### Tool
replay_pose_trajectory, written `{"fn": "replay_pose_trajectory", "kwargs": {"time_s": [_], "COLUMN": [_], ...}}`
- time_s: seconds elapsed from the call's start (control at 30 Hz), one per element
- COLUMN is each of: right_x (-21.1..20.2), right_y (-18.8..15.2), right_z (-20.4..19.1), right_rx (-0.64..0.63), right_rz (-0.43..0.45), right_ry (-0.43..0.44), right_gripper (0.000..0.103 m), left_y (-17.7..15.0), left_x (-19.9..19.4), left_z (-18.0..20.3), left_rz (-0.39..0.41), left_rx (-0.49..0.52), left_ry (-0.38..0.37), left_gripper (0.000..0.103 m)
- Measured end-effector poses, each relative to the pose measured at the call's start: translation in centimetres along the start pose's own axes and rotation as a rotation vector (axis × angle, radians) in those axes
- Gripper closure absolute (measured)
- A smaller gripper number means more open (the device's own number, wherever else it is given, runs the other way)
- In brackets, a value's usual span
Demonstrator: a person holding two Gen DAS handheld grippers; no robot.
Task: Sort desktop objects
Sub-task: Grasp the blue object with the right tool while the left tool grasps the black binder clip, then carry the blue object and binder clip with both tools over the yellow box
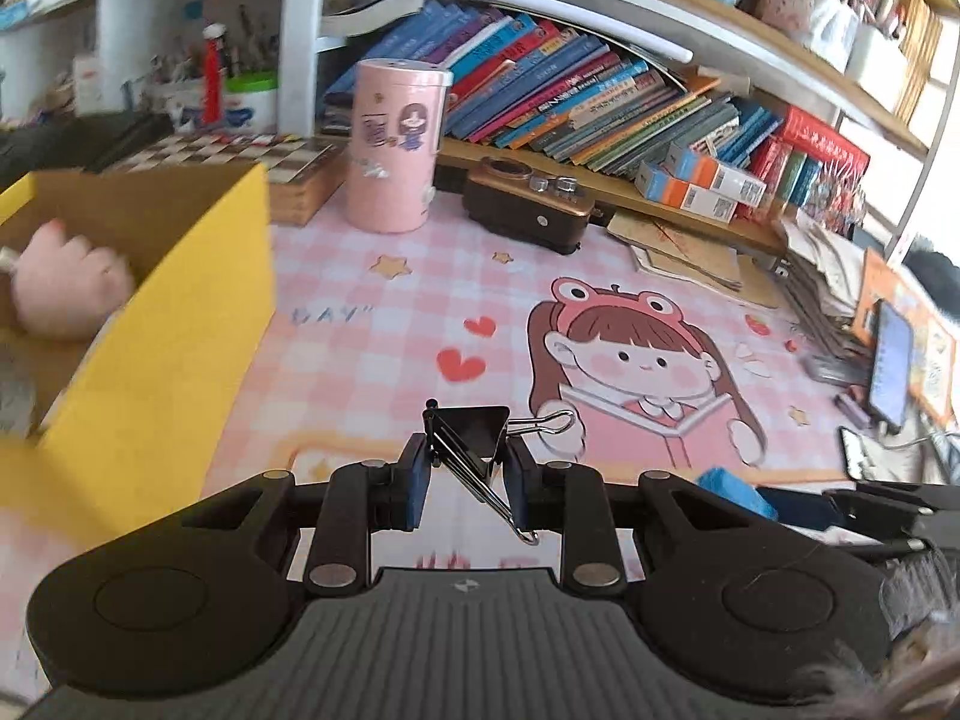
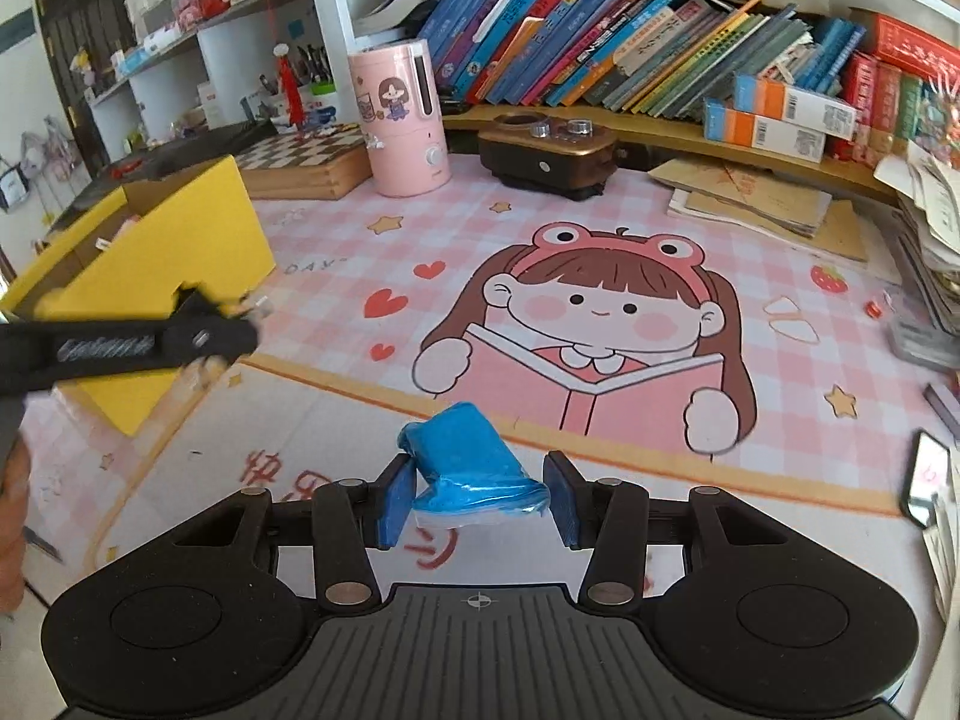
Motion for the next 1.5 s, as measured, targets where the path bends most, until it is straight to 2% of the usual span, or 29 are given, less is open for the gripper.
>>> {"fn": "replay_pose_trajectory", "kwargs": {"time_s": [0.4, 0.67, 0.93, 1.1, 1.5], "right_x": [-5.0, -7.2, -9.8, -12.0, -14.6], "right_y": [0.1, -1.1, -2.8, -4.2, -9.4], "right_z": [-3.3, -6.8, -12.0, -15.4, -22.8], "right_rx": [0.067, 0.073, 0.05, 0.043, 0.045], "right_rz": [0.02, 0.053, 0.087, 0.114, 0.071], "right_ry": [0.047, -0.004, -0.041, -0.063, -0.064], "right_gripper": [0.057, 0.057, 0.057, 0.057, 0.057], "left_y": [-1.6, -3.4, -5.0, -6.7, -11.7], "left_x": [-8.3, -11.5, -16.2, -19.2, -23.4], "left_z": [-1.0, -2.8, -6.6, -9.6, -13.9], "left_rz": [0.062, 0.083, 0.128, 0.136, 0.079], "left_rx": [-0.081, -0.083, -0.084, -0.093, -0.101], "left_ry": [-0.079, -0.132, -0.17, -0.174, -0.221], "left_gripper": [0.079, 0.079, 0.079, 0.079, 0.079]}}
Point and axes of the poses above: each gripper's, at about its wrist camera, not at the fingertips, and x roughly the way its jaws point, z to its right, y to its top, the point moved 10 cm from there along x, roughly the way its jaws point, and after that the axes turned 4 degrees about -y, right-handed, at the moved point
